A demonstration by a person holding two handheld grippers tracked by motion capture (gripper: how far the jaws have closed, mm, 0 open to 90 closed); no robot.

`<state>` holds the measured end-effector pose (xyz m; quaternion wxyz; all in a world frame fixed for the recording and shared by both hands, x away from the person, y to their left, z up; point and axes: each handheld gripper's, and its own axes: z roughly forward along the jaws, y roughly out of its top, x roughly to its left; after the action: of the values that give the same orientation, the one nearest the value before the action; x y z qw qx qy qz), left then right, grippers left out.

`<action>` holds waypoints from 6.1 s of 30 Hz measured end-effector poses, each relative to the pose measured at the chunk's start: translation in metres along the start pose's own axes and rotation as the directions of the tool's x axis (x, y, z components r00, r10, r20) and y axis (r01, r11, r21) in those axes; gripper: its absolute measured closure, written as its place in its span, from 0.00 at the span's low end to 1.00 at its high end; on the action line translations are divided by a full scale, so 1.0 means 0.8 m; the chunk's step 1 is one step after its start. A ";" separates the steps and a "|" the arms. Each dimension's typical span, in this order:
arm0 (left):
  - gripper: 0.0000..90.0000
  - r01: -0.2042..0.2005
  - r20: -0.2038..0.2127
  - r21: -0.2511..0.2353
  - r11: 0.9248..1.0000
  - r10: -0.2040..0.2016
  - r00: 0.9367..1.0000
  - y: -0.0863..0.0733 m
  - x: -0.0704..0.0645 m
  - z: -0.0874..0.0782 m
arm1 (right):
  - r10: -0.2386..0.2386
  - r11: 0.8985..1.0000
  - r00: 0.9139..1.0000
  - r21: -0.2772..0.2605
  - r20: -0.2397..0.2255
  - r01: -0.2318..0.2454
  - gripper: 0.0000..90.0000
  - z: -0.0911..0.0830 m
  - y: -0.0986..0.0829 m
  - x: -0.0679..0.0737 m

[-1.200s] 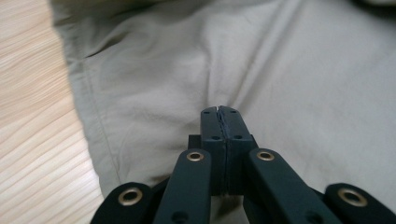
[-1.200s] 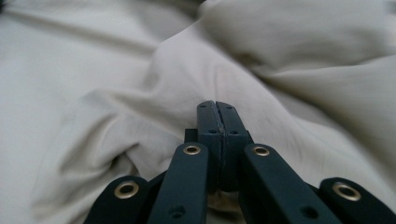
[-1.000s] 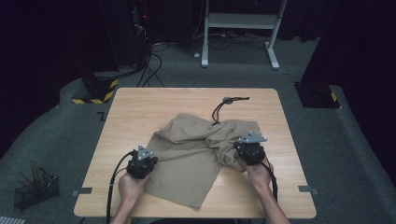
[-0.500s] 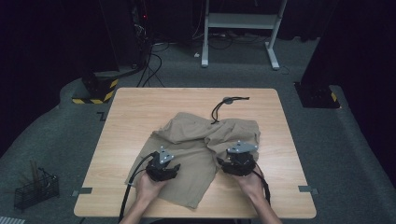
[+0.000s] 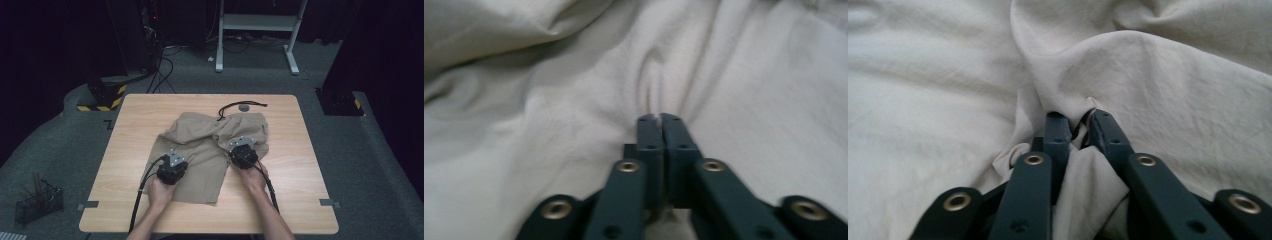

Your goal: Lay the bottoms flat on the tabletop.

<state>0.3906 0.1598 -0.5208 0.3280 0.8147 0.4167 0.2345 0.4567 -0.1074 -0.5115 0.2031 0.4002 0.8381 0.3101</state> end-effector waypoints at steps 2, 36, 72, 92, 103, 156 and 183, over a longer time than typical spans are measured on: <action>0.99 -0.011 0.002 0.009 1.000 0.011 1.000 0.001 0.000 -0.001 | 0.021 0.999 0.999 -0.028 -0.025 -0.022 0.92 -0.013 -0.004 -0.004; 0.35 -0.013 0.164 -0.041 0.999 0.019 0.986 0.029 -0.071 -0.002 | 0.050 0.981 0.998 -0.186 -0.039 -0.057 0.54 -0.140 -0.052 -0.004; 0.64 0.020 0.027 -0.130 0.991 -0.016 0.999 0.040 -0.021 -0.038 | 0.110 0.988 0.994 -0.109 0.028 -0.107 0.71 -0.093 -0.029 -0.055; 0.87 -0.055 0.160 -0.094 0.994 0.070 0.985 0.046 -0.069 -0.012 | 0.017 0.993 0.999 -0.118 -0.036 -0.021 0.82 -0.116 -0.097 0.001; 0.96 -0.009 0.089 -0.201 0.980 0.027 0.996 0.073 -0.026 -0.061 | -0.007 0.959 0.999 -0.282 0.034 0.016 0.98 -0.185 -0.056 -0.027; 0.97 -0.169 0.126 -0.058 0.984 0.175 0.976 0.051 -0.084 -0.021 | 0.003 0.999 0.999 -0.034 -0.054 -0.005 0.98 -0.098 -0.082 -0.040; 0.55 -0.192 0.149 -0.072 0.979 0.200 0.968 0.054 -0.088 -0.037 | 0.054 0.991 0.998 -0.121 -0.024 -0.057 0.75 -0.137 -0.071 -0.043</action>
<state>0.3552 0.0925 -0.4768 0.3577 0.8580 0.3005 0.2134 0.3819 -0.2019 -0.4677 0.2098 0.4070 0.8082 0.3703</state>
